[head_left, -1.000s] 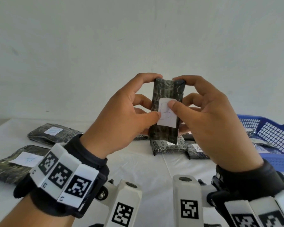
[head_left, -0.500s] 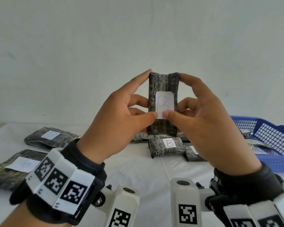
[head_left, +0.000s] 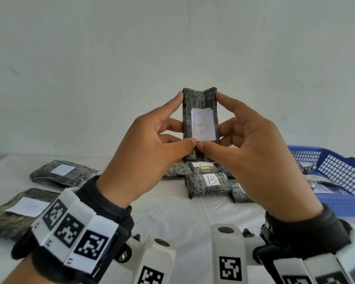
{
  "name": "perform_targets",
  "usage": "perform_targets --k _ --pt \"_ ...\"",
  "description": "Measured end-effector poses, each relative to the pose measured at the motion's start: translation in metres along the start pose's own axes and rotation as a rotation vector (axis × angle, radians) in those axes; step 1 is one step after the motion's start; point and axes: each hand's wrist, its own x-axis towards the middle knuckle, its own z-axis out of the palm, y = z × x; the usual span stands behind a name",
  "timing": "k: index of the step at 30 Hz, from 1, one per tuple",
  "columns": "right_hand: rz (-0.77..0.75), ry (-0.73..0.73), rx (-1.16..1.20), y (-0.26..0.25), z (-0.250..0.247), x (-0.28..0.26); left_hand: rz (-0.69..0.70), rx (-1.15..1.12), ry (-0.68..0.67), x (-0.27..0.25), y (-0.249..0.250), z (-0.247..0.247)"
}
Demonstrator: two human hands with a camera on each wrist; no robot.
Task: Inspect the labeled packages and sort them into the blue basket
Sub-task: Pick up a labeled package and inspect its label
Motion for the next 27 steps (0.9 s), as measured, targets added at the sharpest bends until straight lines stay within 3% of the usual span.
perform_targets --k 10,19,24,27 --pt "0.006 -0.044 -0.035 0.003 0.0 0.001 -0.008 -0.012 -0.028 0.0 -0.001 -0.003" --pt "0.064 -0.184 0.277 0.007 -0.01 0.003 -0.004 -0.075 -0.051 0.0 0.001 -0.004" --pt "-0.017 -0.234 0.074 0.011 -0.008 0.003 -0.002 -0.127 -0.035 0.001 0.0 -0.006" --pt "-0.08 -0.274 -0.057 0.015 -0.01 0.002 -0.143 -0.274 -0.111 0.001 0.003 -0.009"
